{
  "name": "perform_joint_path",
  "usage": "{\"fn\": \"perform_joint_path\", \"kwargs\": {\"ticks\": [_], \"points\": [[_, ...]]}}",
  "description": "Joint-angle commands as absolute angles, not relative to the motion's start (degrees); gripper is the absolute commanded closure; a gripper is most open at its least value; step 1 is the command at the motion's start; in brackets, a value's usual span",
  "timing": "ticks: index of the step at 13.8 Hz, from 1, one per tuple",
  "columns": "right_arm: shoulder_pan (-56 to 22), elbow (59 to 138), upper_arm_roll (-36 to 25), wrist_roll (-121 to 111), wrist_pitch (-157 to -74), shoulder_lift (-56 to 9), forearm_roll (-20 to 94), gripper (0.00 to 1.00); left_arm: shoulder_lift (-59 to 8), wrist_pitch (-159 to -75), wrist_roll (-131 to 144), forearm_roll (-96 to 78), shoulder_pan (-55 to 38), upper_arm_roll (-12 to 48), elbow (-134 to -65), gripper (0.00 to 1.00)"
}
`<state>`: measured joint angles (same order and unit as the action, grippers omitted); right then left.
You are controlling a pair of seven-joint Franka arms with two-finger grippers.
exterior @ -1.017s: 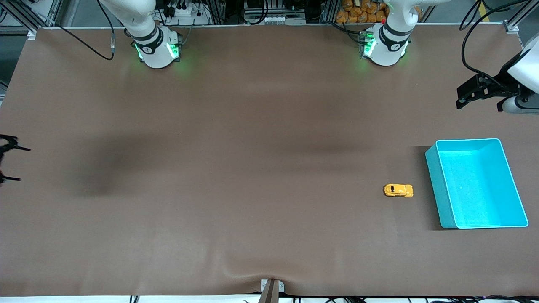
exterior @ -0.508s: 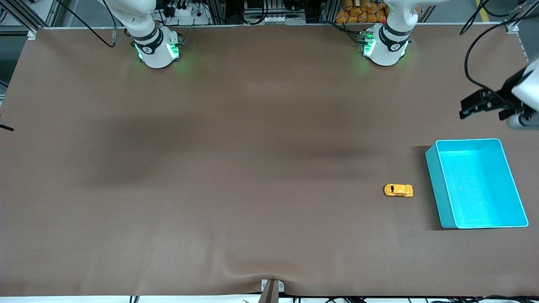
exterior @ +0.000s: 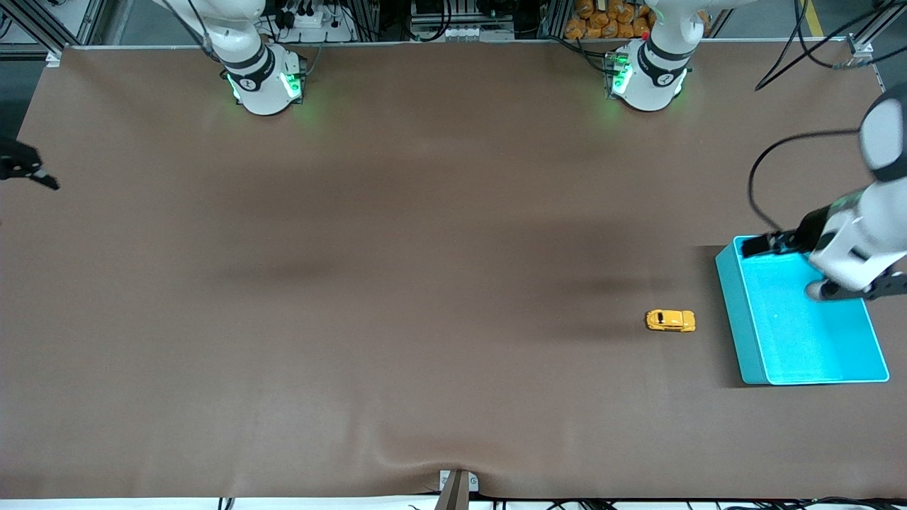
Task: Wind and store yellow beetle car
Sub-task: 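Reach the left gripper to the car beside the bin and grasp it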
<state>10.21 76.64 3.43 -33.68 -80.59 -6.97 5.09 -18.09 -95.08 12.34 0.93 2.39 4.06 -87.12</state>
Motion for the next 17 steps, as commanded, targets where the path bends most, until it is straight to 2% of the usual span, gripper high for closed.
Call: {"fn": "perform_joint_path", "kwargs": {"ticks": [1,4,9,14,17], "points": [[6.0,77.1,3.1,-18.3,-79.0,-5.5,3.8,0.00,-22.7,-98.5,19.0,1.4,3.2,4.1,-86.6,0.00],[2.4,77.5,3.3,-3.9,-78.9,-5.2,3.2,0.00,-24.3,-101.1,26.6,1.7,3.5,4.1,-89.8,0.00],[0.7,92.7,4.2,1.5,-87.9,5.2,1.5,0.00,-24.8,-122.3,42.9,1.4,3.1,4.2,-101.8,0.00],[1.5,104.7,3.9,1.6,-95.4,13.5,1.4,0.00,-30.2,-131.7,63.9,1.4,2.4,4.4,-102.7,0.00],[3.2,105.1,3.6,1.6,-94.7,14.2,1.4,0.00,-32.0,-134.6,74.3,1.3,1.9,4.5,-102.5,0.00]]}}
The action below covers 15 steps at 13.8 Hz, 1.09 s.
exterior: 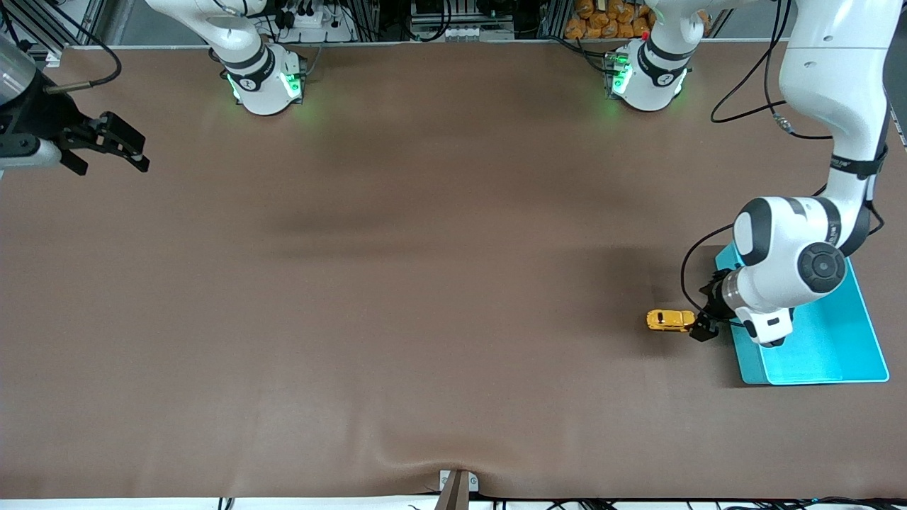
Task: Wind and store yellow beetle car
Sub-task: 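Reach the left gripper to the car beside the bin and grasp it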
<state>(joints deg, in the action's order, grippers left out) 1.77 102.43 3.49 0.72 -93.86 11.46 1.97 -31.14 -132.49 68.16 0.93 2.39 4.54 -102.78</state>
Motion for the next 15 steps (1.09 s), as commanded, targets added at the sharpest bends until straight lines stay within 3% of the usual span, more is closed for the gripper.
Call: {"fn": "perform_joint_path", "kwargs": {"ticks": [1,5,15], "points": [[3.8,104.9,3.5,1.6,-94.7,14.3,1.4,0.00,-32.7,-135.7,76.5,1.2,1.9,4.5,-102.5,0.00],[6.7,103.4,3.4,0.8,-91.9,14.2,1.4,0.00,-35.6,-140.3,84.6,1.2,1.7,4.7,-102.1,0.00],[9.7,101.3,3.5,-0.8,-87.5,13.3,-0.7,0.00,-38.7,-140.4,86.0,1.8,-0.3,4.5,-101.1,0.00]]}}
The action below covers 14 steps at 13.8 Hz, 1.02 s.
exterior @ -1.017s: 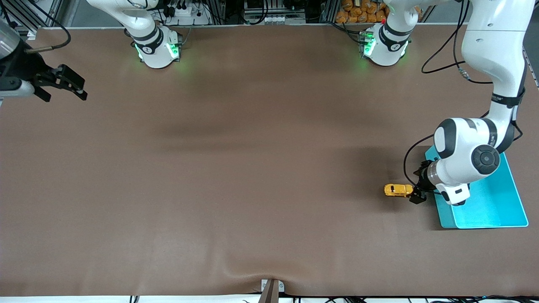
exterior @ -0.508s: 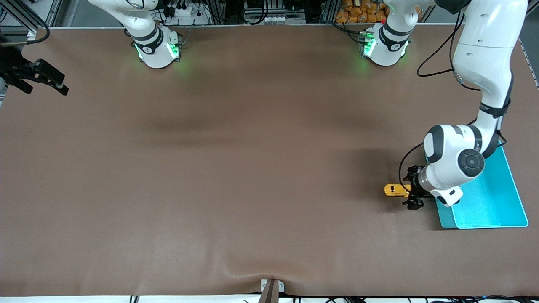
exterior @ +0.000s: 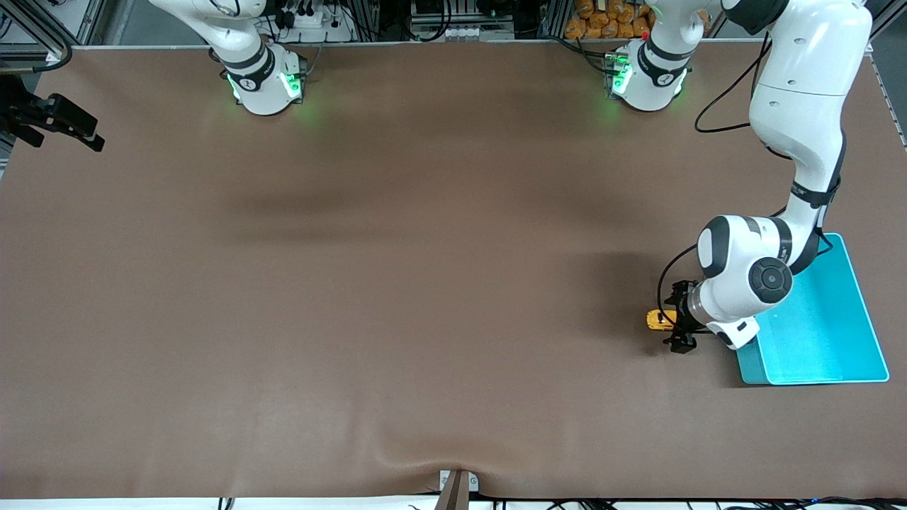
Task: Wind and store yellow beetle car
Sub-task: 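Reach the left gripper to the car beside the bin and grasp it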
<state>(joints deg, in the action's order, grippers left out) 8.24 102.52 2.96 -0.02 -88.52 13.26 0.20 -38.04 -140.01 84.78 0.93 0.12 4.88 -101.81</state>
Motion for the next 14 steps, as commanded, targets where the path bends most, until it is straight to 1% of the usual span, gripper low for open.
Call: {"fn": "perform_joint_path", "kwargs": {"ticks": [1,2,3,6,9,14], "points": [[9.8,101.2,3.5,-0.7,-87.5,13.3,-0.6,0.00,-38.6,-140.3,86.0,1.9,0.2,4.5,-101.2,0.49],[9.8,100.7,3.5,-0.7,-87.5,13.2,-0.6,0.00,-38.6,-140.2,86.0,1.9,0.1,4.5,-101.2,0.88],[9.7,100.5,3.5,-0.7,-87.2,13.1,-0.6,0.00,-38.7,-140.2,86.1,1.8,-0.1,4.5,-101.2,1.00],[9.3,100.2,3.7,-0.5,-87.0,12.8,-0.5,0.00,-38.5,-139.9,85.9,2.2,-0.4,4.4,-101.1,1.00],[9.2,99.6,3.8,-0.5,-87.0,12.7,0.0,0.00,-36.7,-139.3,85.3,4.5,-0.5,4.4,-101.1,1.00],[9.0,96.3,3.9,-0.3,-87.0,11.5,0.1,0.00,-29.2,-130.9,80.1,8.3,-0.3,4.8,-100.5,1.00]]}}
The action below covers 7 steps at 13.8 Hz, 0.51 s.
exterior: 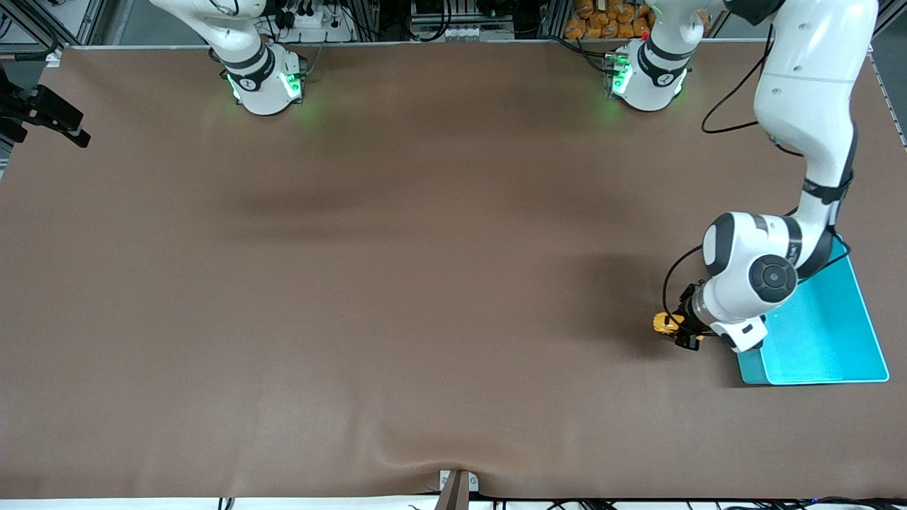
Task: Wind and store yellow beetle car
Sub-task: 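Lift the car with the left gripper and lower it into the cyan bin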
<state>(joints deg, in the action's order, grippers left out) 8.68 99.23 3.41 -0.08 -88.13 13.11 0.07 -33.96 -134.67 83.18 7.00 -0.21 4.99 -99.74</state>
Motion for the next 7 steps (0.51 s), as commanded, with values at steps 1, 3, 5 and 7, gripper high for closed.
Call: {"fn": "perform_joint_path", "kwargs": {"ticks": [1,3,5,7], "points": [[8.8,95.7,3.9,0.0,-87.0,10.8,0.1,0.00,-27.6,-129.3,77.1,8.3,0.2,4.8,-100.5,1.00],[8.2,94.9,3.5,1.1,-87.0,10.5,0.3,0.00,-24.9,-125.6,69.6,8.2,1.2,4.3,-100.1,1.00],[6.1,93.4,1.4,1.5,-86.2,9.2,0.2,0.00,-23.5,-120.4,59.3,7.6,5.3,4.6,-97.8,1.00],[5.8,91.3,0.4,1.4,-84.4,8.2,0.2,0.00,-23.6,-114.4,47.1,6.2,8.5,4.7,-93.5,1.00]]}}
